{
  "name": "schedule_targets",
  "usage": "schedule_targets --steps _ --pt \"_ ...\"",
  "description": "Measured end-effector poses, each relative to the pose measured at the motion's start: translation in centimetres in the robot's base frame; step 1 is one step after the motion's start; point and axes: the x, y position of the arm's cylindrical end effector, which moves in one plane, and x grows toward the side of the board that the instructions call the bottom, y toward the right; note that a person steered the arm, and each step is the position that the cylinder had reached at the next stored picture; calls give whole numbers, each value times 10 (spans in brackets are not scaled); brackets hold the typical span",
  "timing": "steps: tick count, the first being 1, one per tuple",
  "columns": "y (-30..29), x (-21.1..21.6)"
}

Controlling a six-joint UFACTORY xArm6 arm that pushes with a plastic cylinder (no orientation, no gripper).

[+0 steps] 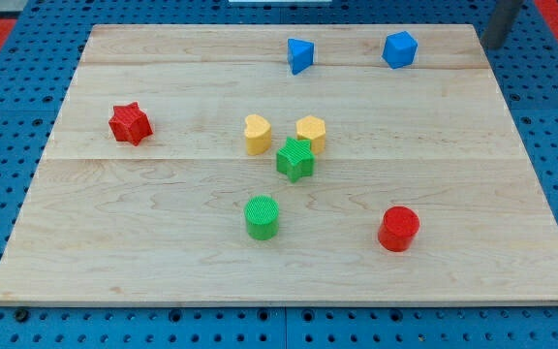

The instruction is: Move the blue cube close to the yellow hexagon

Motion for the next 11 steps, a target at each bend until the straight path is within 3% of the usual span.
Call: schedule_targets --steps 1,2,3,4,5,6,7,8,10,11 --pt "-35 2" --pt "-114 23" --pt "-138 18" --pt "-176 42" --pt "-198 76" --pt "-154 80" --pt "-153 97" --pt "-187 103" --pt "-193 97" --pt "-273 124"
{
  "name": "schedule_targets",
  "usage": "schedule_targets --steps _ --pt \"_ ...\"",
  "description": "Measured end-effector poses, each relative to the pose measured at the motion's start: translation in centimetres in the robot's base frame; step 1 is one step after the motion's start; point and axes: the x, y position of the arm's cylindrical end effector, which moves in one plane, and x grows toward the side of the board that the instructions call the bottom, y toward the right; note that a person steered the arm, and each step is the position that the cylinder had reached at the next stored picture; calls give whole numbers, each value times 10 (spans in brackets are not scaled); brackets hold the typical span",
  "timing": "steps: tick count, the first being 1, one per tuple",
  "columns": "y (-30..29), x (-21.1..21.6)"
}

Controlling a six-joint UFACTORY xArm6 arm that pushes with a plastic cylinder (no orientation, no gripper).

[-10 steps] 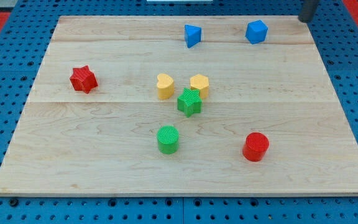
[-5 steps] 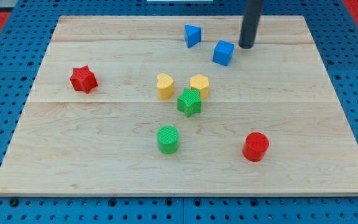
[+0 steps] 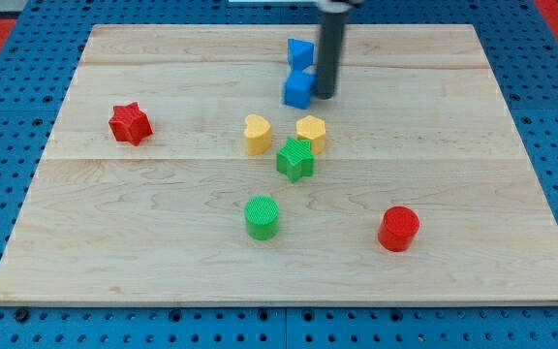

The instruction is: Move the blue cube close to the yellow hexagon

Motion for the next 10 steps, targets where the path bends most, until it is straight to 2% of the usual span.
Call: schedule_targets --steps 2,3,5,6,8,9,10 --pt "-22 -43" --pt "-81 -49" --pt "-58 -55" --pt "-68 -31" --pt "-64 -21" --pt "-43 8" --pt "-10 -5"
